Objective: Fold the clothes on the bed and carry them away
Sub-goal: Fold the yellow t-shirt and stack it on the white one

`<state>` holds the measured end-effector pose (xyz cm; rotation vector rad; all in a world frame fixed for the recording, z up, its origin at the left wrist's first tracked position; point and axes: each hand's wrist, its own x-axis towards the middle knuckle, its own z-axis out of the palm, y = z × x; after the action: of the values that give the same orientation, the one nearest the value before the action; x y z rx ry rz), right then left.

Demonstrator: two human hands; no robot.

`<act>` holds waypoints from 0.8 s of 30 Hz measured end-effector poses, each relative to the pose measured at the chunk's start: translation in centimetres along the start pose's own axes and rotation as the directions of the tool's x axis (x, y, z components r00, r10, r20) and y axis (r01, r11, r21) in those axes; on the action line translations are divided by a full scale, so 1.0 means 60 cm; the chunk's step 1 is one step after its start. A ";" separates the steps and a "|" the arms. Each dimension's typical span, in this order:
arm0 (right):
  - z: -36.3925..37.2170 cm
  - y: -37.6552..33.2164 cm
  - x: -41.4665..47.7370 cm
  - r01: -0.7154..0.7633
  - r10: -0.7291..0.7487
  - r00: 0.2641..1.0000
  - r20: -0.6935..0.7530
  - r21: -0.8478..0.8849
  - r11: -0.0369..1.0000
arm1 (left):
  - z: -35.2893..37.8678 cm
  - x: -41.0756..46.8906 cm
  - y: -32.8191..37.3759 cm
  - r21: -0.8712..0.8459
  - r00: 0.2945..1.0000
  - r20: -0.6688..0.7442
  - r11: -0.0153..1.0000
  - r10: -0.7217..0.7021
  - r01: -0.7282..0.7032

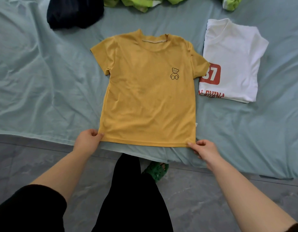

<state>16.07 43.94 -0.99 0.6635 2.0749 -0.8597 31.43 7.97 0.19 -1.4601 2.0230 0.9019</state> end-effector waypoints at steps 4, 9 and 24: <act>0.017 -0.038 0.000 0.075 -0.085 0.988 -0.129 -0.077 0.994 | 0.013 -0.010 0.045 0.183 0.972 -0.164 0.973 0.171 -0.141; 0.031 -0.073 0.001 0.025 -0.108 0.970 -0.220 -0.348 0.937 | 0.027 0.015 0.057 0.065 0.984 -0.052 0.983 0.173 -0.169; 0.204 -0.376 0.029 0.509 -0.557 0.799 0.225 -0.748 0.427 | -0.109 0.236 0.279 -0.891 0.984 0.165 0.419 -0.060 0.175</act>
<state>5.17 20.64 -0.25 -0.5175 2.4505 -0.1275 11.06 -2.29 -1.64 -1.9465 1.2570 2.1774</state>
